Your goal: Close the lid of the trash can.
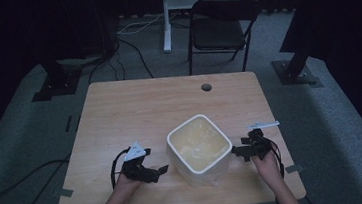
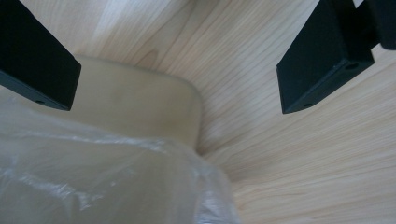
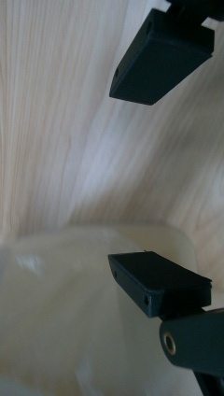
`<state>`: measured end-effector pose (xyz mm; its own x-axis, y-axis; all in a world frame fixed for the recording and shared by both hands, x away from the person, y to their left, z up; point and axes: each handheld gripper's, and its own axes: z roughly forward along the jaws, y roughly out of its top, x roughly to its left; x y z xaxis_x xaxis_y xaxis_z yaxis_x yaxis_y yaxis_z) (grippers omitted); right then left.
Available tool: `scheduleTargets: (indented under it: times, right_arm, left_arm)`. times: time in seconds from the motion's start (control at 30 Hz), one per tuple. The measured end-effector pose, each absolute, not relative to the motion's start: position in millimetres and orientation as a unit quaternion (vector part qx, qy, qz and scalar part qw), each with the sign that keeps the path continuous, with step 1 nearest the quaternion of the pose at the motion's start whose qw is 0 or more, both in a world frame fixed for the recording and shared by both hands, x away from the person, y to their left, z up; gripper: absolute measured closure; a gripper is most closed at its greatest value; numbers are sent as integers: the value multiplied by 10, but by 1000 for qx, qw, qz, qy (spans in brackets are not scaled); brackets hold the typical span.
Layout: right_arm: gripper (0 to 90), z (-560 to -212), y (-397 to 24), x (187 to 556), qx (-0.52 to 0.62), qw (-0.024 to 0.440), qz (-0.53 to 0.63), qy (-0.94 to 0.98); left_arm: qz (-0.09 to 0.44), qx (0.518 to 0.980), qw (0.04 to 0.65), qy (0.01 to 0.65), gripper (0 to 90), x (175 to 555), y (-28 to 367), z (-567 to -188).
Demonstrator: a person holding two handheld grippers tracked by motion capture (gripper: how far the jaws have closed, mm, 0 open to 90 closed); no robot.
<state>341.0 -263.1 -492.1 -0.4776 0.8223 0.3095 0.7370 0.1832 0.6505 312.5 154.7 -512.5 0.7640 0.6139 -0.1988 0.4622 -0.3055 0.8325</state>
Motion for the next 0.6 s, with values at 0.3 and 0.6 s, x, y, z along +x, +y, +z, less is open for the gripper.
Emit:
scheduleTargets:
  times: [0.3, 0.6]
  right_arm:
    - [222, -4890, -2515, 3300, 476, 46, 391, 787]
    - [244, -4898, -2536, 3226, 463, 42, 403, 788]
  left_arm:
    - [55, 823, 478, 302, 4, 3166, 1313, -5139]
    - [66, 821, 472, 314, 5, 3225, 1344, -5125]
